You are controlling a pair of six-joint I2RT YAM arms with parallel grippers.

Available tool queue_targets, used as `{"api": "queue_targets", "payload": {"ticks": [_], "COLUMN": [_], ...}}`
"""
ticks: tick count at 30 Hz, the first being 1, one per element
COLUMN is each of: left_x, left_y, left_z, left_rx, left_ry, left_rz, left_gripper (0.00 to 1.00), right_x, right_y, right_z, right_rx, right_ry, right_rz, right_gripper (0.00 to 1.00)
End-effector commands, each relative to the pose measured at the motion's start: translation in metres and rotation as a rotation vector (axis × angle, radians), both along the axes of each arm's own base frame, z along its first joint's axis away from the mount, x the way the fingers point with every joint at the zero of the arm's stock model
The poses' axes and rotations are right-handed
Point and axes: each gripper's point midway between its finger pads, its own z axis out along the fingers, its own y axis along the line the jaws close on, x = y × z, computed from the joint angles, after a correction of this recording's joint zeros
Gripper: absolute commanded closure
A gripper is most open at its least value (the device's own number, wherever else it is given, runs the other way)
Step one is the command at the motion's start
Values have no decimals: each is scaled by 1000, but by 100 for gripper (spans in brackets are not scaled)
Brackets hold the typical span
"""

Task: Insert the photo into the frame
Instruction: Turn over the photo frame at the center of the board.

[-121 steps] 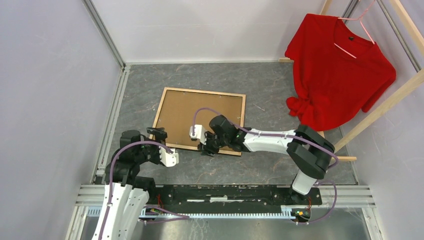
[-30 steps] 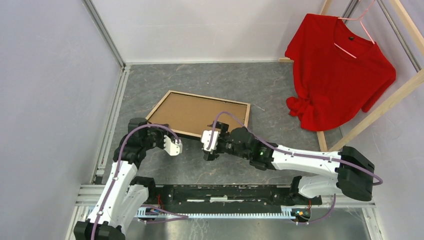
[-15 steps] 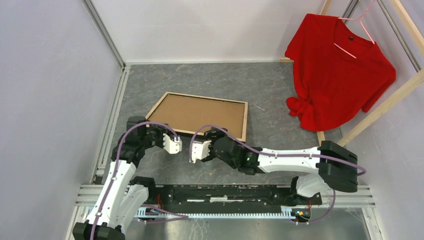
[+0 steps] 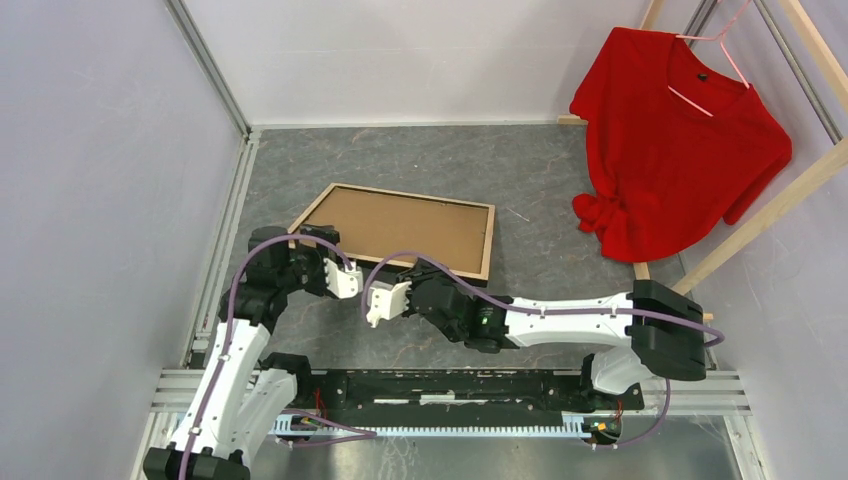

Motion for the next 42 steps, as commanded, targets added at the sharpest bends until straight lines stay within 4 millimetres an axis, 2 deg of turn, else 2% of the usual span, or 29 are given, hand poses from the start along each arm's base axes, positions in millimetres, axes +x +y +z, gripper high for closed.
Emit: {"api": "queue_targets", "payload": {"ticks": [1,5,9,13,17,22,26,30,32,34,37,42], "left_x": [14,28,31,37,40,37,38,38,39,45,53,56], "left_y": [-8,-5,-2,4,7,4,5,5,4,4,3,0], "left_z": [56,98,148,195,217,231,229,207,193,173,140,116], "left_rx": [-163,-323,-486,-674,-810,-898,-914,-907,-901,-878,-819,-778], "left_ry": [-53,-36,-69,-15,79,108,131,195,243,317,467,523], "left_rz": [63,195,275,412,498,499,518,542,556,591,653,639], "left_gripper": [0,0,0,0,0,0,0,0,0,0,0,0], "right_x": [7,11,10,22,44,78,105,130,145,164,182,198], "right_y": [18,25,37,45,56,53,35,9,-10,-36,-65,-104], "right_z": [67,91,114,130,144,155,168,163,149,134,108,80], "right_rx": [212,295,356,397,441,527,635,774,829,898,964,1018], "right_ry": [-9,69,179,288,428,588,663,814,893,952,1017,1052], "right_rz": [-37,-42,-20,-65,-114,-165,-195,-201,-228,-277,-344,-440], "right_gripper": [70,74,75,74,73,74,74,74,73,72,74,75]}}
